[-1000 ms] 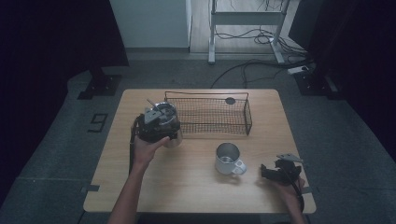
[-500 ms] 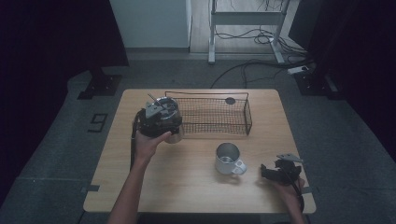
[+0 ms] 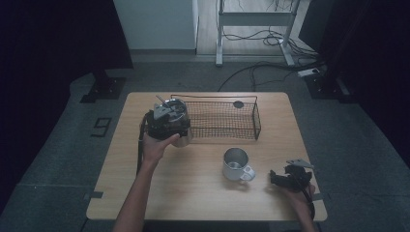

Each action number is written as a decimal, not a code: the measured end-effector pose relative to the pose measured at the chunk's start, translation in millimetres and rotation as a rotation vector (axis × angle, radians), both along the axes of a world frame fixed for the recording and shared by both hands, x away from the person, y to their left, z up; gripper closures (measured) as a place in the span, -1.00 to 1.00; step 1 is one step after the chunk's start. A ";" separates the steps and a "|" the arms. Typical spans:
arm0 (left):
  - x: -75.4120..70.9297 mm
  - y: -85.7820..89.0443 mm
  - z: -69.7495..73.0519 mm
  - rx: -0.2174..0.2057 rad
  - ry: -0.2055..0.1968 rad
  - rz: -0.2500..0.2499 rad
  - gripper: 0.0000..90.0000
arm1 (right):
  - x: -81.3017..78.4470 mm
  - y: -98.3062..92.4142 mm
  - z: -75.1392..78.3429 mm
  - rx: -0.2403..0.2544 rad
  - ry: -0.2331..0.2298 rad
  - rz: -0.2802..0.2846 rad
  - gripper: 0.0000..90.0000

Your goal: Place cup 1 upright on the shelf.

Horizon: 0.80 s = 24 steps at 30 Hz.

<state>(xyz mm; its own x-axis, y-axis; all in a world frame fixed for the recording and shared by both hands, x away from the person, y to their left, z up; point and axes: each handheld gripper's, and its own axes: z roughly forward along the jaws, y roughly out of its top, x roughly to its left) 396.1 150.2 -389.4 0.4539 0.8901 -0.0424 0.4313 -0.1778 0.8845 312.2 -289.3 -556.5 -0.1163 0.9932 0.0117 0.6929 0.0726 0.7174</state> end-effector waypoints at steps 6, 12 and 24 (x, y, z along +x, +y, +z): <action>6.5 -2.0 3.0 -0.003 0.000 -0.001 -0.91 | 0.0 0.0 0.0 0.000 0.000 0.000 -0.97; 13.5 -4.7 7.5 -0.003 -0.003 0.002 -0.91 | 0.0 0.0 -0.1 0.000 -0.002 0.000 -0.96; 27.9 -10.2 13.5 0.000 -0.008 -0.009 -0.91 | 0.0 -0.2 -0.3 -0.001 -0.003 0.001 -0.96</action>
<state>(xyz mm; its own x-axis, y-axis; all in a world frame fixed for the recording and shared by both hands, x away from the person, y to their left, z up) 424.0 140.0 -376.0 0.4620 0.8861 -0.0382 0.4223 -0.1819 0.8880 312.2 -289.4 -556.8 -0.1176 0.9930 0.0099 0.6906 0.0746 0.7194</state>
